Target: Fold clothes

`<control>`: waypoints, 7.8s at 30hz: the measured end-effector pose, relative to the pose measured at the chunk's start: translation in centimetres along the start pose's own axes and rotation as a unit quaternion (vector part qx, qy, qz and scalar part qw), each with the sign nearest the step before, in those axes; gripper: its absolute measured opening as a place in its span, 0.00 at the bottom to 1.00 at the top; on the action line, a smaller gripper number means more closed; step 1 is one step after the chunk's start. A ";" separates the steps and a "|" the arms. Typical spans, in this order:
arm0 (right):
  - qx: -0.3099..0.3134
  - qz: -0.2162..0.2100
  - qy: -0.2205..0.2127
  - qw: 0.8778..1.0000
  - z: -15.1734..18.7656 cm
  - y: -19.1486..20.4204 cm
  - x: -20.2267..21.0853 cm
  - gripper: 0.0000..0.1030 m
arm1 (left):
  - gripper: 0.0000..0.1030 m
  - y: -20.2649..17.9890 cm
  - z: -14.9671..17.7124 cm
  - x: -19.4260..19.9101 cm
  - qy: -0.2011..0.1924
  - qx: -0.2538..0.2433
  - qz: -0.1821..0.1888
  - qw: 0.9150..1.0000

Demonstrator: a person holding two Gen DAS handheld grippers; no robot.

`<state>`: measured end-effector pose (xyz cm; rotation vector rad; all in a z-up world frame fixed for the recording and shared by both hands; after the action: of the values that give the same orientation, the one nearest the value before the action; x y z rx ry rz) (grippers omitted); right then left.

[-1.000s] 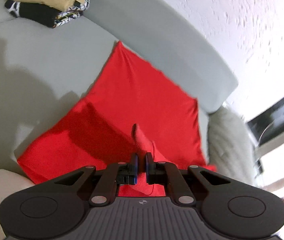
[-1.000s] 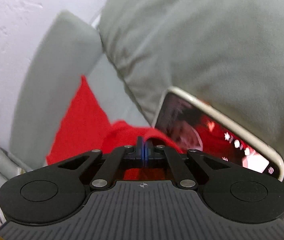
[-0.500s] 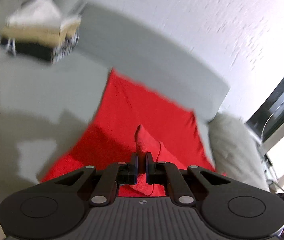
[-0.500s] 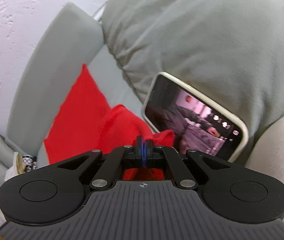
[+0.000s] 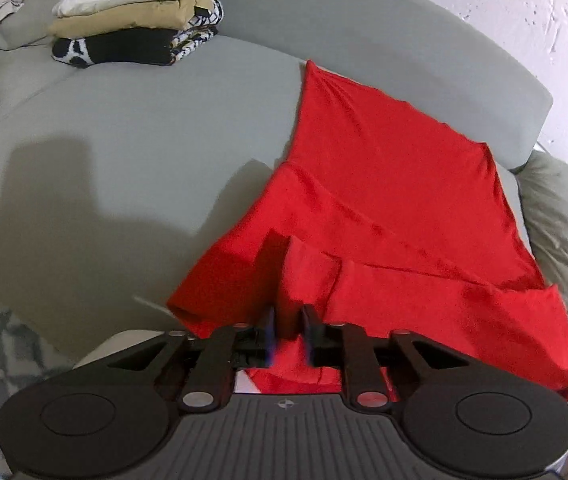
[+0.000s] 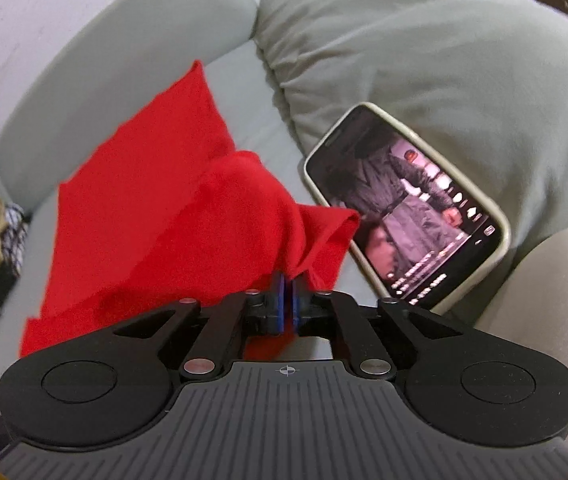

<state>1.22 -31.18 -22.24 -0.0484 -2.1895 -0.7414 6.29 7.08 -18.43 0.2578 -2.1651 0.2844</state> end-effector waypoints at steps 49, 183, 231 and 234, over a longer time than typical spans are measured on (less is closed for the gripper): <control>-0.123 0.063 -0.061 0.988 -2.8 -4.0 3.5 0.10 | 0.10 -3.7 0.3 -2.4 0.025 -0.042 0.076 0.996; 0.034 -0.052 -0.006 0.998 -10.0 0.8 -1.3 0.04 | 0.03 -0.2 -3.8 3.3 -0.140 -0.110 -0.020 0.984; 0.213 -0.060 0.008 0.975 0.6 7.2 1.8 0.41 | 0.39 -7.8 -2.8 0.7 -0.068 -0.213 0.031 0.974; 0.228 -0.037 0.010 0.973 0.0 8.0 -0.8 0.41 | 0.40 -9.2 -3.3 -1.0 -0.074 -0.224 0.024 0.972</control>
<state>3.96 -24.38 -18.84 0.2730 -2.3006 -0.2617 12.06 -0.58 -16.46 -0.0323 -2.3156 -0.2057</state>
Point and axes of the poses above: each gripper's, at about its wrist camera, not at the fingertips, and x roughly against the way its jaws point, y to its left, z to its underside, the point moved 2 cm from there along -x, roughly the way its jaws point, and after that the axes turned 10 degrees about -z, right-handed, at the moved point
